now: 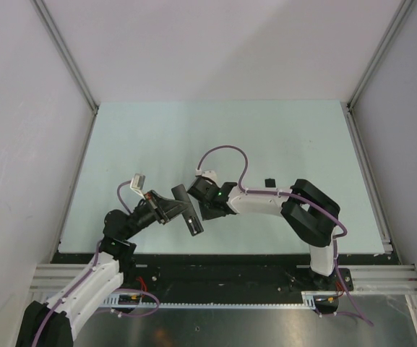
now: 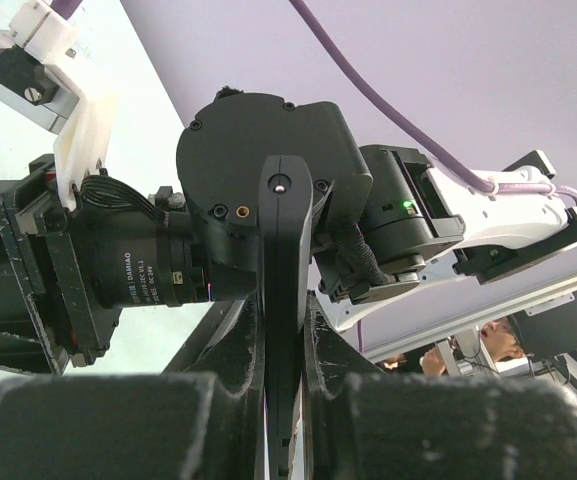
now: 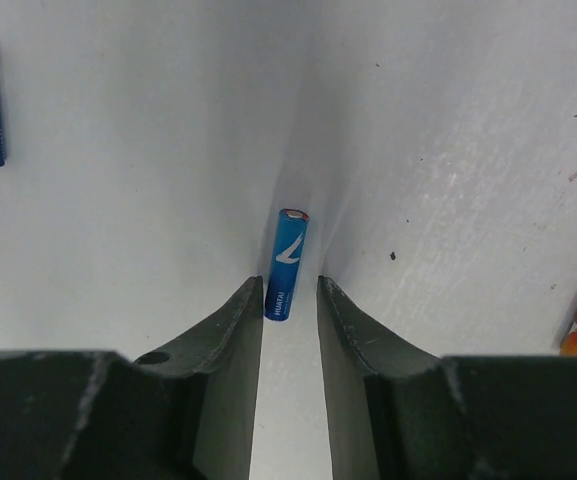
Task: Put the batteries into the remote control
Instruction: Pick up the battery from the center of the board.
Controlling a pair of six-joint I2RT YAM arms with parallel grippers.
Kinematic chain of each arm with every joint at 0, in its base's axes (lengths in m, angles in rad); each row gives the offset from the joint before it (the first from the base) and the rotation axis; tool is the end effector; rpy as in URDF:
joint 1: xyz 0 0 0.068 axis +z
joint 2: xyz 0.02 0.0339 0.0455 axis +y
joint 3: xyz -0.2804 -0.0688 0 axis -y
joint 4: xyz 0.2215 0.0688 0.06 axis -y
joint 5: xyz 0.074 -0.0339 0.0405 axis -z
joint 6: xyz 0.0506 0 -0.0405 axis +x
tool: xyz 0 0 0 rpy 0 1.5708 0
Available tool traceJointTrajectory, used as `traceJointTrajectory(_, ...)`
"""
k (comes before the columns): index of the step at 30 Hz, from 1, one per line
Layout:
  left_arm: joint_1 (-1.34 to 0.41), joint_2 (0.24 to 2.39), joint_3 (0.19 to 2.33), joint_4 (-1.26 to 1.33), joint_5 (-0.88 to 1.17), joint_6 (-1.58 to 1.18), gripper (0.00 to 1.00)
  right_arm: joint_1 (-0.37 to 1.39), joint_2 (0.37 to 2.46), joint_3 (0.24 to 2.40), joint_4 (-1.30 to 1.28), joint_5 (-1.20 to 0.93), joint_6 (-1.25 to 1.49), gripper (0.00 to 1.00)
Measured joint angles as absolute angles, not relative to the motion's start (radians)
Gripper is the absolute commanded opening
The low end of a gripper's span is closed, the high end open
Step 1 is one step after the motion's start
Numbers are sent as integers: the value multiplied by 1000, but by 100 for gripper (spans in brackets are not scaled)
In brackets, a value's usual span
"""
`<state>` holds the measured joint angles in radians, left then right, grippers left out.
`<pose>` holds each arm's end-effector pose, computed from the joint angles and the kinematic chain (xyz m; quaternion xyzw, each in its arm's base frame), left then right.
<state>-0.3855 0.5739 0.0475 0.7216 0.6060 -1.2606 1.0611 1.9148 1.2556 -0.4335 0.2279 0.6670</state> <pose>0.1000 -0.0717 0.2287 -0.0479 0.6465 -0.6695 0.3626 0.1969 0.3289 0.1798 -0.1626 0.9519 0.1072 0.2368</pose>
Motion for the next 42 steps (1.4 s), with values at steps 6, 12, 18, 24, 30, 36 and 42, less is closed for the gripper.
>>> traceJointTrajectory(6,-385,574,47,722,606,-1261,0,1061,1915,1257,-438,228,681,31)
traceJointTrajectory(12,-385,574,48,722,607,-1261,0,1062,1915,1257,-441,222,682,23)
traceJointTrajectory(18,-385,574,48,723,607,-1261,0,1063,1916,1257,-445,216,687,0)
traceJointTrajectory(24,-385,574,48,723,607,-1261,0,1063,1913,1259,-459,221,699,0)
traceJointTrajectory(30,-386,604,48,720,606,-1260,0,1080,1819,1224,-542,250,698,0)
traceJointTrajectory(36,-387,685,71,710,580,-1255,0,1093,1525,1191,-662,312,693,0)
traceJointTrajectory(42,-395,809,167,708,541,-1228,0,1085,1266,1192,-739,310,677,0)
